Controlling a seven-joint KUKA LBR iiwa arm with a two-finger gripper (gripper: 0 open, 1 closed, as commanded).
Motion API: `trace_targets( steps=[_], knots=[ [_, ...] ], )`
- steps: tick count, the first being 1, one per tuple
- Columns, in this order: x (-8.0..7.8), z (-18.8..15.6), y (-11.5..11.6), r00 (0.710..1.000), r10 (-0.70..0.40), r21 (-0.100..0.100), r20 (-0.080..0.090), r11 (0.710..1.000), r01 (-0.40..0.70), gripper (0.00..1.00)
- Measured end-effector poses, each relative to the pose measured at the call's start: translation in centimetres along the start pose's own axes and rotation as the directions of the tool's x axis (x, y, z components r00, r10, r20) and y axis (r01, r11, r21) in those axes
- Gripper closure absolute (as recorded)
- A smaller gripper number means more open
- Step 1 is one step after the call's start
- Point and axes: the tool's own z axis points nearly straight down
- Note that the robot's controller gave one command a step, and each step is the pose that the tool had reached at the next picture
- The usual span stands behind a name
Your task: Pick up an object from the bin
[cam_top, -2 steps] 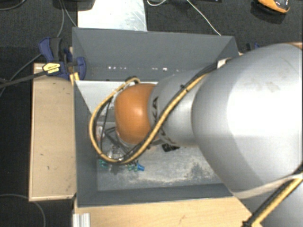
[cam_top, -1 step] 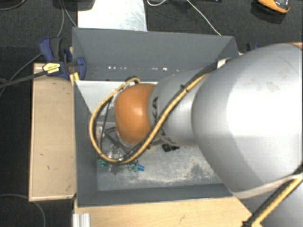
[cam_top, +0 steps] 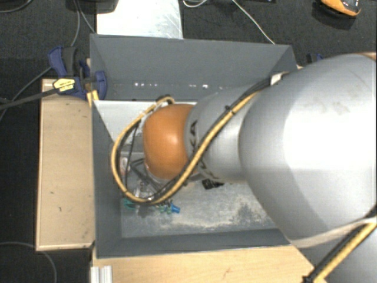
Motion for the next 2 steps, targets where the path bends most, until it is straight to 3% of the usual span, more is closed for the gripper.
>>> trace_targets(
  steps=[2],
  knots=[
    [0.0, -2.8, 0.0, 1.0, 0.001, 0.0, -0.001, 1.0, -0.001, 1.0]
  ],
)
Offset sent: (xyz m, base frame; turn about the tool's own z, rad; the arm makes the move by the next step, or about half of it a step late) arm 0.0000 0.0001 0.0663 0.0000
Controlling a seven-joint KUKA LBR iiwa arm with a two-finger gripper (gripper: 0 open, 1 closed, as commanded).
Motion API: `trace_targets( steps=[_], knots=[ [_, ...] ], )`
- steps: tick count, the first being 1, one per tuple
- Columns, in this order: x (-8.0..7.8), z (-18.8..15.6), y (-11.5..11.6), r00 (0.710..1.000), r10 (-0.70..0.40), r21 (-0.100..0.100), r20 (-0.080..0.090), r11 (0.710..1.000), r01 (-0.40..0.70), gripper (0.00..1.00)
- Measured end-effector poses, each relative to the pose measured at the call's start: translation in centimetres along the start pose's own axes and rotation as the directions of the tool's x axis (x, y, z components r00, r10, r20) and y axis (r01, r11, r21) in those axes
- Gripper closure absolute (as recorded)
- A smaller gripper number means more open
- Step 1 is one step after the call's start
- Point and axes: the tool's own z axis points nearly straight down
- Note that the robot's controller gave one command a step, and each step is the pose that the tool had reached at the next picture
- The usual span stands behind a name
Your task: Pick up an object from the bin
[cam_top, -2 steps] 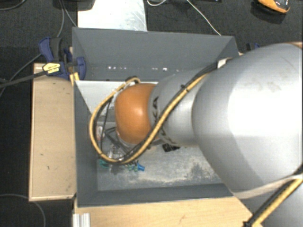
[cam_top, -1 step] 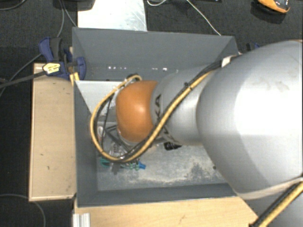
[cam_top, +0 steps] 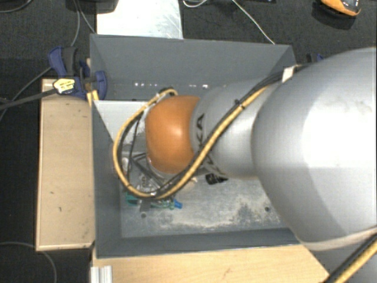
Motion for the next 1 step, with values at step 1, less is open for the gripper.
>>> trace_targets(
  steps=[1],
  knots=[
    [-0.01, -1.51, 0.01, 1.0, 0.0, -0.001, 0.001, 1.0, 0.0, 1.0]
  ],
)
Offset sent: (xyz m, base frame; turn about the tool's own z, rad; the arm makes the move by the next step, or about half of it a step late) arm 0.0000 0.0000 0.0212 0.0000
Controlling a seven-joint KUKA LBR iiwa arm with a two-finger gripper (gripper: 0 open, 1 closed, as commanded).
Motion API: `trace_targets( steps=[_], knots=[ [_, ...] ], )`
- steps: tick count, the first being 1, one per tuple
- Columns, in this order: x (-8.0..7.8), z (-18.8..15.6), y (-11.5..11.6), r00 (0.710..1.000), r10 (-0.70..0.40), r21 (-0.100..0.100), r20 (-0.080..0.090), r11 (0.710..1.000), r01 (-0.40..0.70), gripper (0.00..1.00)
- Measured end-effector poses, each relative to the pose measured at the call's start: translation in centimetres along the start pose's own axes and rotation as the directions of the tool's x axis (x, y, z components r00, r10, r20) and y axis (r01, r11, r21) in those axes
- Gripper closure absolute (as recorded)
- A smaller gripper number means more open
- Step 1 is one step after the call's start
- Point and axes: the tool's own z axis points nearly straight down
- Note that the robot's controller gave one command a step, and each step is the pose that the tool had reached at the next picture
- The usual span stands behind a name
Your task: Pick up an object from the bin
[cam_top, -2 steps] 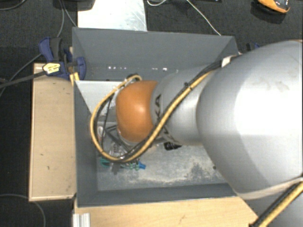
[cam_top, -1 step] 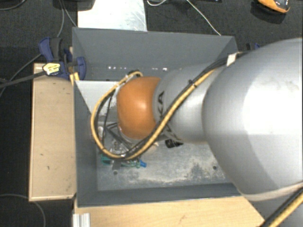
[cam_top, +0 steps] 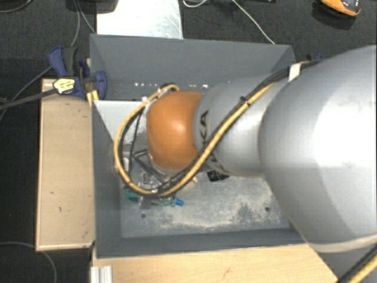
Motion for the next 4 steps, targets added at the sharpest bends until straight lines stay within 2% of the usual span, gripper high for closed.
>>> trace_targets(
  steps=[2, 4],
  knots=[
    [-0.1, -2.0, 0.0, 1.0, 0.0, -0.002, 0.004, 1.0, 0.0, 1.0],
    [0.0, -4.1, 0.0, 1.0, 0.001, 0.0, 0.0, 1.0, -0.001, 1.0]
  ],
)
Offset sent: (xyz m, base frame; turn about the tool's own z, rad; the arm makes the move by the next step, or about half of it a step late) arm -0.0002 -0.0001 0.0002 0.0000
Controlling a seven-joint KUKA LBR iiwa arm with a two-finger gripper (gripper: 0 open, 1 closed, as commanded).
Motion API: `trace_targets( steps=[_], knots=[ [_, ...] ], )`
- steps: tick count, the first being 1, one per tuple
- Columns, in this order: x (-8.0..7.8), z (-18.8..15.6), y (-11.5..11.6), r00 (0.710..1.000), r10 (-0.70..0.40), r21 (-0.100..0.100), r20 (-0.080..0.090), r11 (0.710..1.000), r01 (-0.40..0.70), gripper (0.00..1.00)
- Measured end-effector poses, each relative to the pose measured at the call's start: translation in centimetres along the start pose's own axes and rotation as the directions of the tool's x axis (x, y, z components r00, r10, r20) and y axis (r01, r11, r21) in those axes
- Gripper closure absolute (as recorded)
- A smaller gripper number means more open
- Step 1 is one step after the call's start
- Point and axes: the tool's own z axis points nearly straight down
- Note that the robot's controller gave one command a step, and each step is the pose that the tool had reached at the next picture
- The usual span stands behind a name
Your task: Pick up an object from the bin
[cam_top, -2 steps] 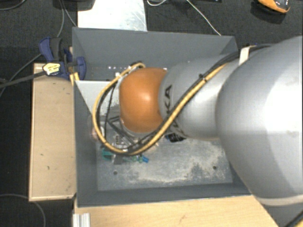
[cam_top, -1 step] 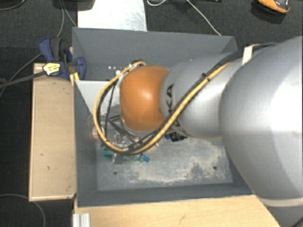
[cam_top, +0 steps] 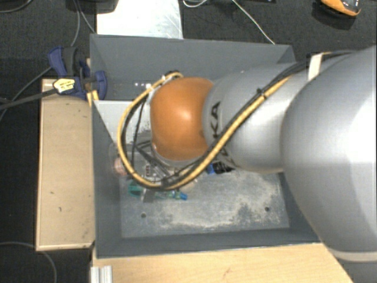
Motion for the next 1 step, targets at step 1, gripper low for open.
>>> trace_targets(
  steps=[1],
  knots=[
    [-0.08, -1.76, 0.05, 1.0, 0.0, -0.002, 0.003, 1.0, 0.0, 1.0]
  ],
)
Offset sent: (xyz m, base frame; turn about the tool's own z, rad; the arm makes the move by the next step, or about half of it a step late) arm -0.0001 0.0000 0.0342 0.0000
